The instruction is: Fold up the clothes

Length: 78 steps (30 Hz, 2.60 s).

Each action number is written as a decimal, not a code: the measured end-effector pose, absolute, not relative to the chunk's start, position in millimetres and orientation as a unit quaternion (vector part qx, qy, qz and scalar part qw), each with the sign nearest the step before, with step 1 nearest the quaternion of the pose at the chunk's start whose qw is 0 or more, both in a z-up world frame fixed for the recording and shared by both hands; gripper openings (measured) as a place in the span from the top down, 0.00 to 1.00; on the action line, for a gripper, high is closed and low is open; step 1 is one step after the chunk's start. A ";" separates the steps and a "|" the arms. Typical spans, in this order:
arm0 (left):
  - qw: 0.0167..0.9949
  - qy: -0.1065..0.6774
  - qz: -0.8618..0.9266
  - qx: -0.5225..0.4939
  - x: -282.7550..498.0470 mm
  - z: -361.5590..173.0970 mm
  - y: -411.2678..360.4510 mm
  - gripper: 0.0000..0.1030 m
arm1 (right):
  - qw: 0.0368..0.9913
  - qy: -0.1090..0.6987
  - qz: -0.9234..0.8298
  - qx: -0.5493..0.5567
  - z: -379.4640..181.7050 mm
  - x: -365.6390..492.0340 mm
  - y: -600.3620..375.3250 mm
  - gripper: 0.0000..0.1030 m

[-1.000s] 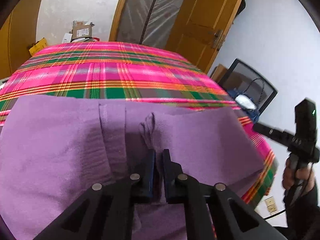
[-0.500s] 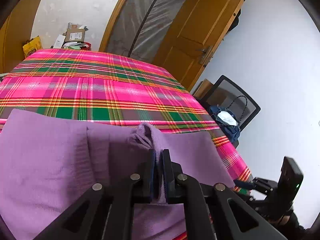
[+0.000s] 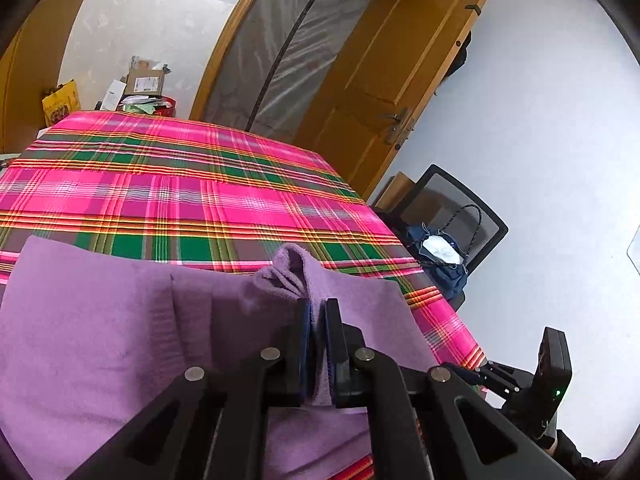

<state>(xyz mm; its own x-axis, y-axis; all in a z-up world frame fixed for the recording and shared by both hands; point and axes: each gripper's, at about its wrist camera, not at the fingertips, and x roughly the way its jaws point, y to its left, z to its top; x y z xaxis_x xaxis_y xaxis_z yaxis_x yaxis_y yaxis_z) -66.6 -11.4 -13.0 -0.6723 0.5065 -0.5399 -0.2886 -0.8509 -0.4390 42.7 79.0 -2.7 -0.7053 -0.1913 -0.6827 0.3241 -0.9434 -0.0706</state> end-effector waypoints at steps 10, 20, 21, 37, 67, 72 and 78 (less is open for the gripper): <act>0.189 -0.153 0.879 -0.410 -74.0 -65.6 -18.3 0.93 | 0.095 0.060 -0.928 0.356 -4.5 44.3 97.7 0.55; 0.187 -0.136 0.881 -0.413 -68.2 -70.5 -16.6 0.92 | 0.153 0.062 -0.907 0.388 3.8 50.9 113.0 0.51; 0.187 -0.138 0.881 -0.412 -68.4 -69.5 -16.9 0.92 | 0.153 0.058 -0.909 0.384 7.7 52.4 117.3 0.51; 0.195 -0.118 0.901 -0.369 -60.7 -47.3 -9.7 0.92 | 0.212 -0.022 -0.925 0.315 33.9 4.3 75.4 0.76; 0.215 -0.100 0.888 -0.394 -65.7 -78.2 2.0 0.97 | 0.175 -0.020 -0.902 0.395 5.6 -58.7 61.5 0.83; 0.207 -0.109 0.887 -0.399 -65.5 -74.2 0.4 0.97 | 0.171 0.001 -0.902 0.398 -0.7 -57.8 53.8 0.81; 0.202 -0.106 0.897 -0.379 -77.0 -50.4 7.8 0.97 | 0.166 -0.010 -0.903 0.395 -0.9 -57.9 57.0 0.81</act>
